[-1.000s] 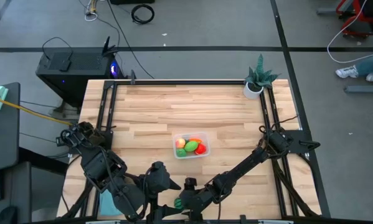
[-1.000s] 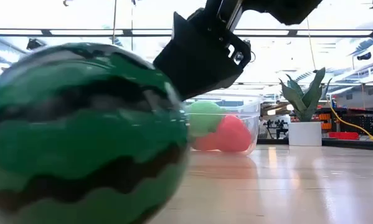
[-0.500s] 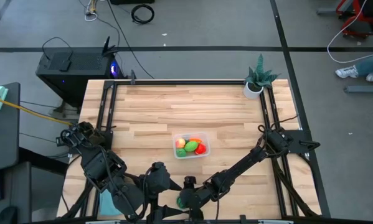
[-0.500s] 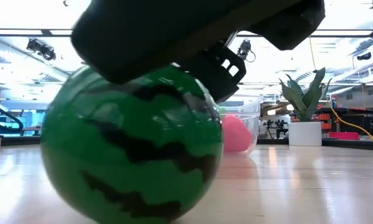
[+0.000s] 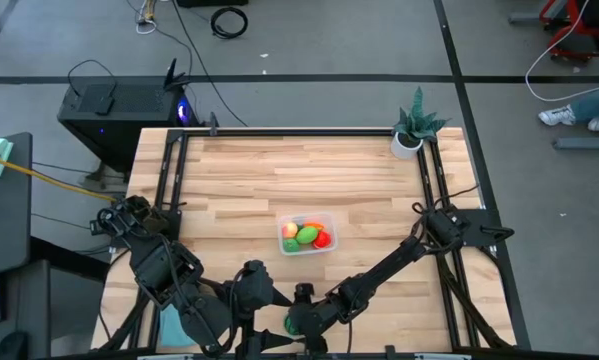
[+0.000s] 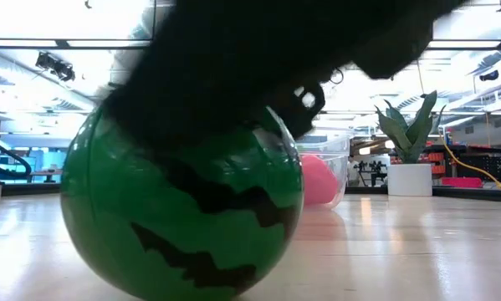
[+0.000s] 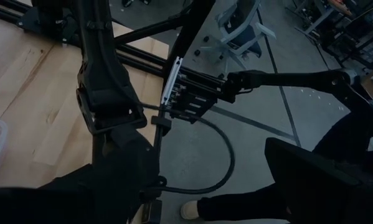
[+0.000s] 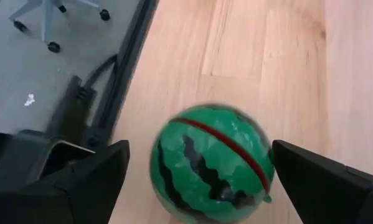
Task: Pick and placing Produce into tupperware
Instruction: Put the green watermelon into the transparent bin
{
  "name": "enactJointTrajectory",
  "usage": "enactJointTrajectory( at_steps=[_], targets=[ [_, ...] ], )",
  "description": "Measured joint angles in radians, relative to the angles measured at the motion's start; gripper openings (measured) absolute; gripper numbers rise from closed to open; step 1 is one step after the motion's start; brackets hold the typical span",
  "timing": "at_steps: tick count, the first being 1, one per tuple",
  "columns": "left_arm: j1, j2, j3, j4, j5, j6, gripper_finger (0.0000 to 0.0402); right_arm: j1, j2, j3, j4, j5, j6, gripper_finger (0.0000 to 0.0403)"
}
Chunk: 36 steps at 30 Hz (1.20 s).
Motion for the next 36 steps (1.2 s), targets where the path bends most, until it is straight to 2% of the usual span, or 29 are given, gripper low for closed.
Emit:
enactJointTrajectory(
  at_steps=[5,9,14,23,36],
  targets=[
    [0.000,0.000,0.000,-0.001,0.000,0.000,0.0341,-0.004,0.001,-0.059,0.086,0.006,0.000,0.0398],
    [0.000,0.000,0.000,-0.001,0.000,0.000,0.0341,-0.006,0.002,-0.068,0.097,0.016,0.000,0.0397],
    [0.000,0.000,0.000,0.000,0.000,0.000,0.0341,-0.004,0.001,-0.068,0.097,0.086,-0.027,0.0397],
    [0.000,0.000,0.000,0.000,0.000,0.000,0.0341,0.004,0.001,-0.067,0.112,0.119,-0.007,0.0396],
    [0.000,0.000,0.000,0.000,0.000,0.000,0.0341,0.003,0.001,-0.067,0.088,0.120,-0.005,0.0350]
  ],
)
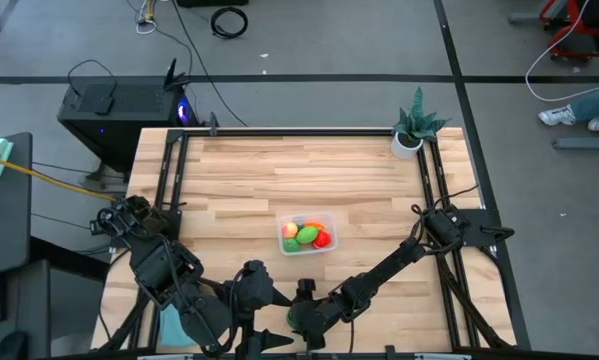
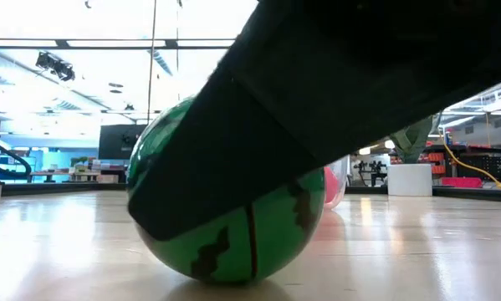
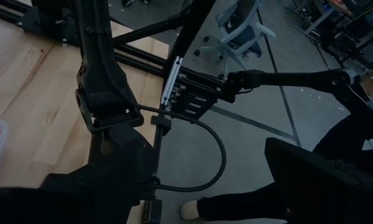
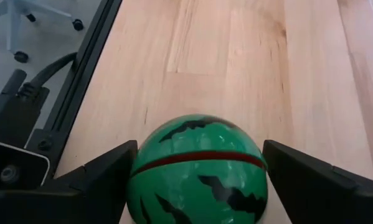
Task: Pick and placing Produce into tupperware
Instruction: Put the green watermelon into the transparent bin
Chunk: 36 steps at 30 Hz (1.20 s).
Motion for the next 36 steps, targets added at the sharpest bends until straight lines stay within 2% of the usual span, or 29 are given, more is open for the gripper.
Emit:
enactJointTrajectory(
  at_steps=[14,36],
  targets=[
    [0.000,0.000,0.000,0.000,0.000,0.000,0.0341,0.000,0.000,0.001,-0.003,-0.009,0.005,0.0293],
    [0.000,0.000,0.000,0.000,0.000,0.000,0.0341,-0.029,-0.002,0.002,-0.013,-0.038,0.046,0.0291]
  ],
)
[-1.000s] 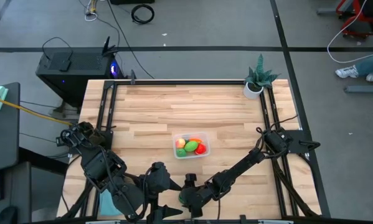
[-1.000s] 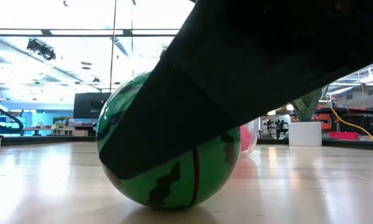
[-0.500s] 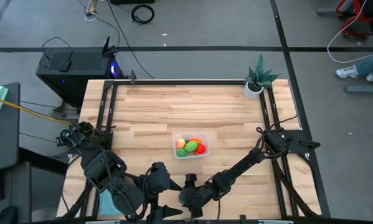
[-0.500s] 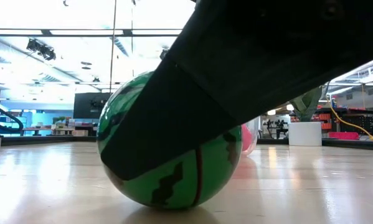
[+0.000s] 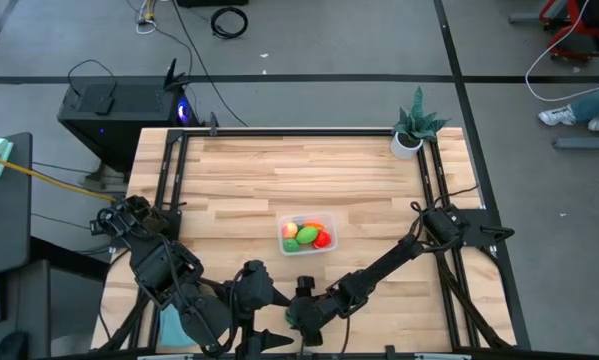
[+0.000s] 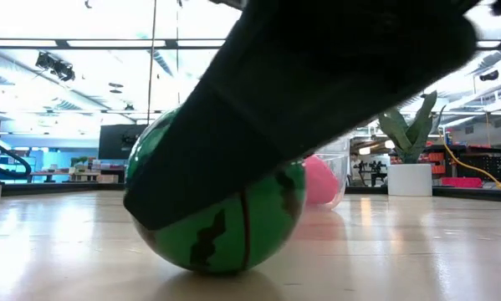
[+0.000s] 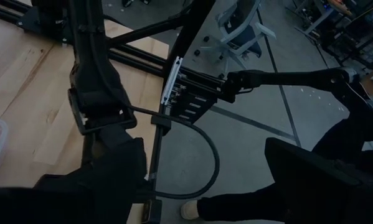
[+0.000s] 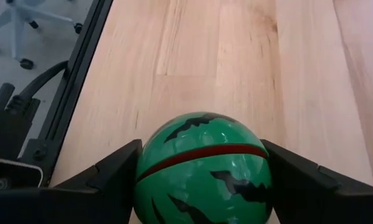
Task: Pick and placing Produce into tupperware
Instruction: Put the green watermelon into the transparent bin
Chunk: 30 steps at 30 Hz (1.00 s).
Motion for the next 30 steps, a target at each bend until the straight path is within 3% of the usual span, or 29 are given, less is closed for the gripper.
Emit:
enactJointTrajectory(
  at_steps=[11,19,30],
  targets=[
    [0.000,0.000,0.000,0.003,0.000,0.000,0.0341,-0.047,-0.053,0.004,-0.014,-0.071,0.008,0.0291],
    [0.000,0.000,0.000,0.005,0.000,0.001,0.0341,-0.087,-0.214,0.004,-0.091,-0.075,0.008,0.0295],
    [0.008,0.000,0.000,0.006,0.000,0.011,0.0341,-0.232,-0.438,0.006,-0.403,0.072,0.015,0.0294]
  ],
)
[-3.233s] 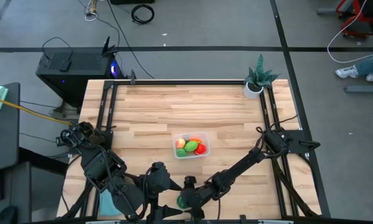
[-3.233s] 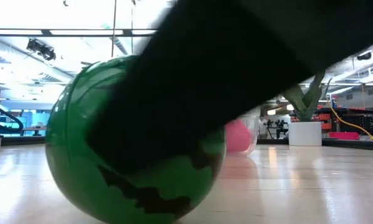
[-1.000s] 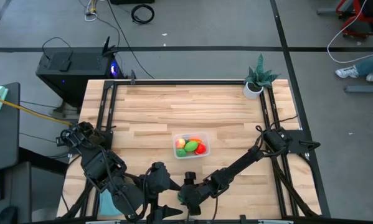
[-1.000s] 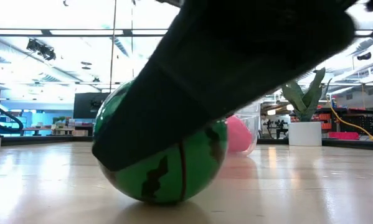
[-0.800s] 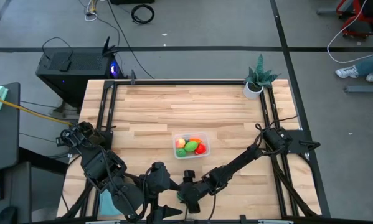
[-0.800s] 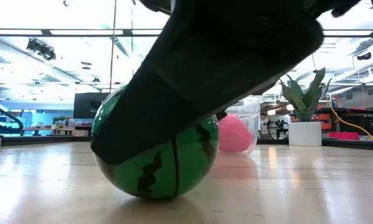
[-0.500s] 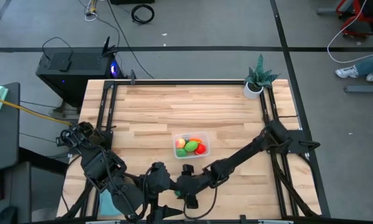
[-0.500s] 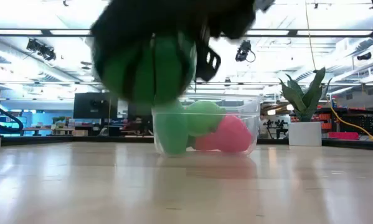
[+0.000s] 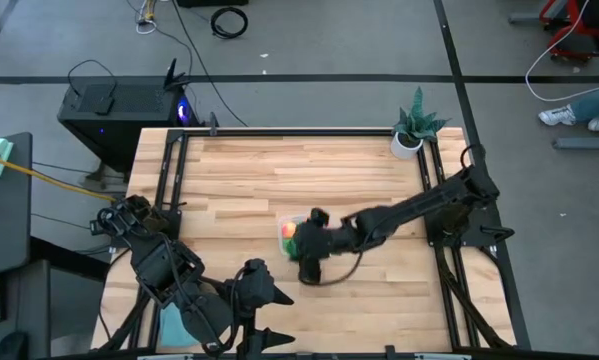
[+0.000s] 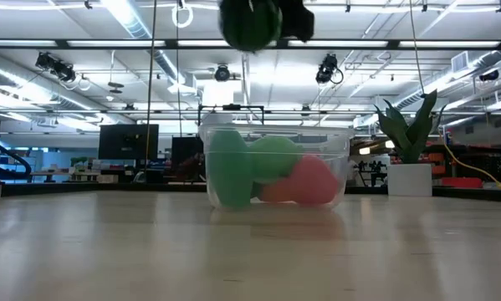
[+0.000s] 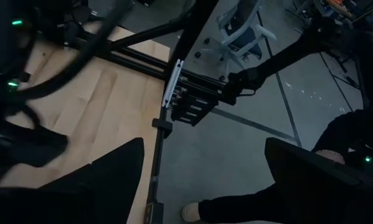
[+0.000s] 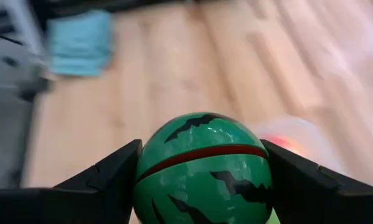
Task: Pick and placing Produce into tupperware
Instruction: Put the green watermelon into the transparent bin
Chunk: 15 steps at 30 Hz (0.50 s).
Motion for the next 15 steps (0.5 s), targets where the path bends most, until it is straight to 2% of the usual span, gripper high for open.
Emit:
enactJointTrajectory(
  at_steps=[7,15],
  targets=[
    [0.030,0.000,0.000,0.000,0.000,0.000,0.0341,-0.074,0.008,-0.005,-0.204,0.006,0.017,0.0291],
    [0.062,-0.001,0.000,-0.009,0.000,0.000,0.0341,-0.113,0.034,-0.010,-0.393,-0.010,0.150,0.0296]
  ],
)
